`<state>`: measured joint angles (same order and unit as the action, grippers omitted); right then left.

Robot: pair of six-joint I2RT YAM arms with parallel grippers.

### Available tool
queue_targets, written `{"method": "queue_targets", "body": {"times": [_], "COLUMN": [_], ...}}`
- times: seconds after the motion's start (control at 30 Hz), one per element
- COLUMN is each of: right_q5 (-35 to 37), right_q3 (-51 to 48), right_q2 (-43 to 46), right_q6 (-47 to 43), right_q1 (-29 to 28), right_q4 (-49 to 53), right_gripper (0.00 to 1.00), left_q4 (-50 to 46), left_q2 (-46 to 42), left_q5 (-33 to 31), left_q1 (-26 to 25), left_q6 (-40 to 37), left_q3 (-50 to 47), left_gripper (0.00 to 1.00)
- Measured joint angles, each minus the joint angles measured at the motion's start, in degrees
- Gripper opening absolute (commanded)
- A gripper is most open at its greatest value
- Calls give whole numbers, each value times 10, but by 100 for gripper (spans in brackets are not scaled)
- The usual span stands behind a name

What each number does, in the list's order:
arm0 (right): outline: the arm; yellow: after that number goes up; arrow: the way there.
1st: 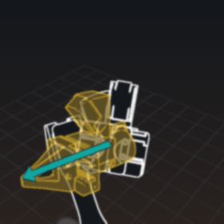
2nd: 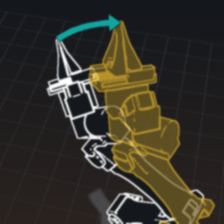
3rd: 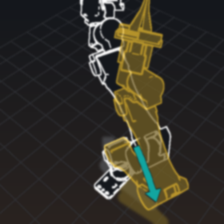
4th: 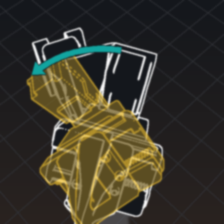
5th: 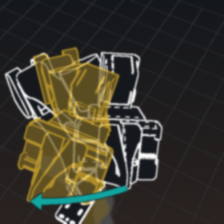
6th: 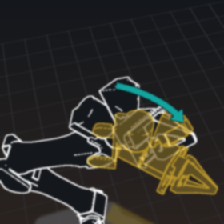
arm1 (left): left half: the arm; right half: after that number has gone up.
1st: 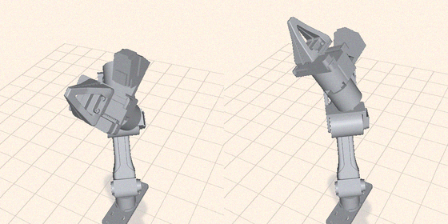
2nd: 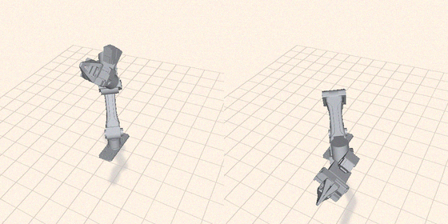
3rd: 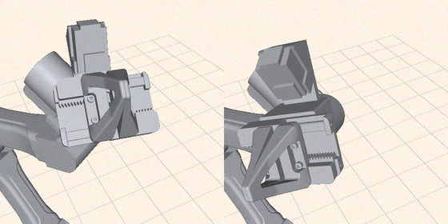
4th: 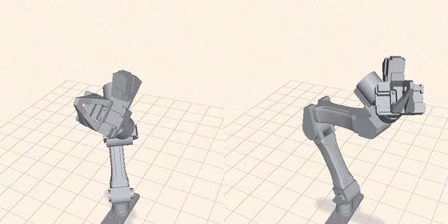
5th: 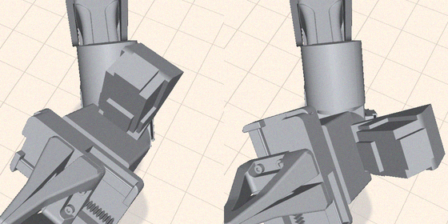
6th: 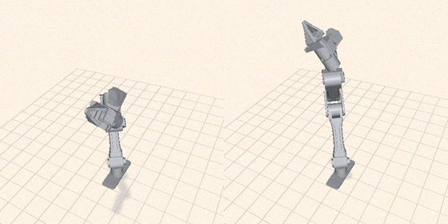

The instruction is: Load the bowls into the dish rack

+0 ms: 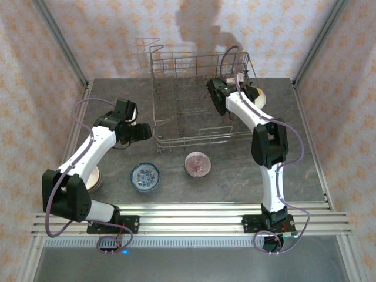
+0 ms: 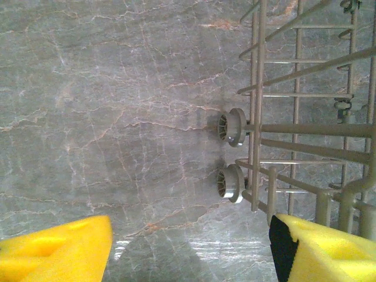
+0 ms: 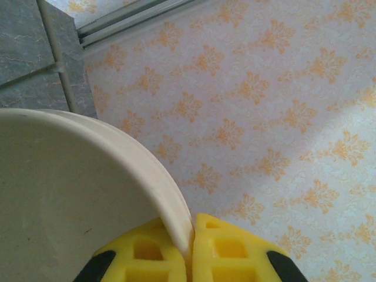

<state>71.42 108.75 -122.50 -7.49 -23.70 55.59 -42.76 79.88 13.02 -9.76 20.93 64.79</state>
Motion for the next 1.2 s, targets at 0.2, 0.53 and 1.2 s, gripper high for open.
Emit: {"method": "queue_targets", "body": {"times": [0.2, 0.53, 1.2], "right_q5": [16, 26, 54], "right_q3": [16, 20, 86], "right_q2": [-20, -38, -84], "right_q6": [13, 2, 117], "right_q1": [-1, -24, -24], "right_q4": [6, 0, 139], "right_gripper": [0, 0, 2], "left_q4": [-6, -9, -16], "left_q2": [-17, -47, -83], "left_q5": [0, -4, -16], "left_q1": [2, 7, 9], "left_q6": [-1, 0, 6], "left_q3": [0, -8, -35], "left_gripper": [73, 73, 74]}}
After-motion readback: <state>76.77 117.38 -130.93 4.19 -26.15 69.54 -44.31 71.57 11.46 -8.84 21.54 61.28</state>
